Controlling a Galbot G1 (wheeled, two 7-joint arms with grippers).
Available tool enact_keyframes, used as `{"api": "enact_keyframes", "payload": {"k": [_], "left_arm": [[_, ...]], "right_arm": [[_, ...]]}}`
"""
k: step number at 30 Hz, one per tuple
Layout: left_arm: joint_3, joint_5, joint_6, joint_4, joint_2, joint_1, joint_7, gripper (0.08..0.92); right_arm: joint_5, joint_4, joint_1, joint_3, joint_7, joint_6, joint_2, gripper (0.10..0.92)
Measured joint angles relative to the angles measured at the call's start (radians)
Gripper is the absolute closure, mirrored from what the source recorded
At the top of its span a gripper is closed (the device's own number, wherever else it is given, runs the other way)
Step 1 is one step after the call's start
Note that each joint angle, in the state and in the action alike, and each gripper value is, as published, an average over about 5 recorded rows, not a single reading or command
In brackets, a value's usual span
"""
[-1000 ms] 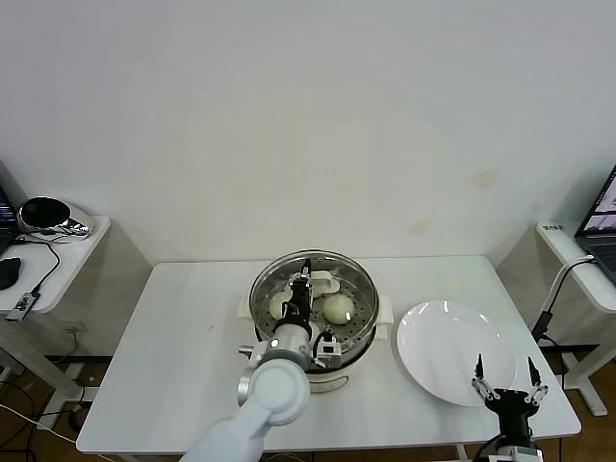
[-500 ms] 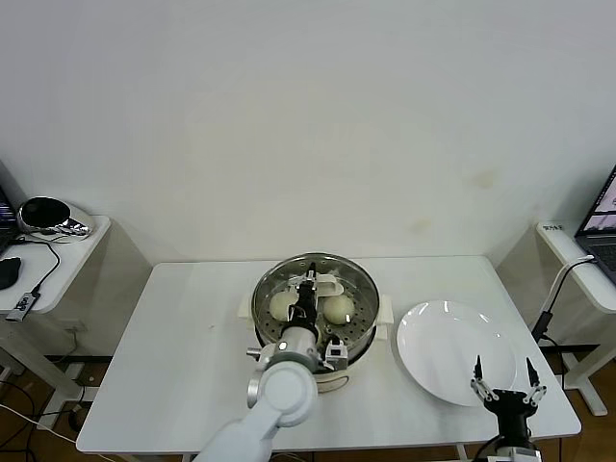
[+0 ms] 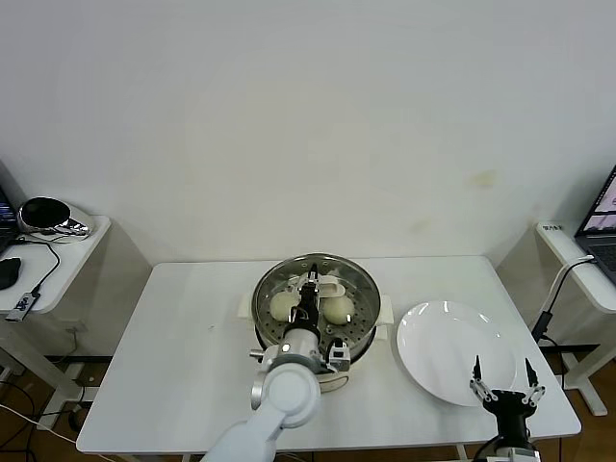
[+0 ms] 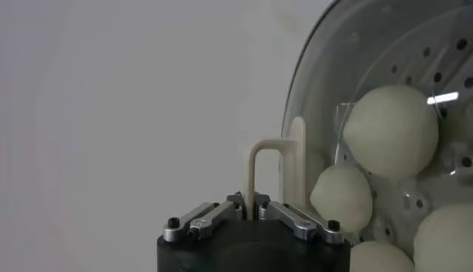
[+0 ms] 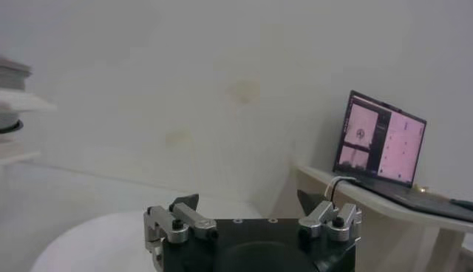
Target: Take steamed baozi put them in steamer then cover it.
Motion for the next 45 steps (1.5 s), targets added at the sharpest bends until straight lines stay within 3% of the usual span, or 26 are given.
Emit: {"api": "enact_keyframes", "payload": {"k": [18, 28, 35, 40, 45], "left_arm": [[-0.012, 0.005, -0.001, 0.01, -0.018, 0.022, -0.012, 0.829], [-0.018, -0.042, 0.002, -0.038, 0.003, 0.05, -0.031, 0.549], [-0.045, -0.171, -0.01, -0.148, 0.056, 0.117, -0.075, 0.349], [-0.125, -0.375, -0.067, -0.262, 0.117, 0.226, -0.163, 0.215], [-0.299, -0.69, -0.235, -0.318, 0.151, 0.394, -0.294, 0.179]], "right_arm": [[0.0, -0.005, -0.001, -0.006, -0.003, 0.004, -0.005, 0.203], [-0.002, -0.001, -0.002, -0.013, -0.004, 0.004, -0.006, 0.203], [0.003, 0.003, -0.012, -0.015, -0.006, 0.007, -0.017, 0.203], [0.004, 0.007, -0.022, -0.017, -0.019, 0.01, -0.03, 0.203], [0.01, 0.008, -0.03, -0.034, -0.047, 0.009, -0.049, 0.203]]}}
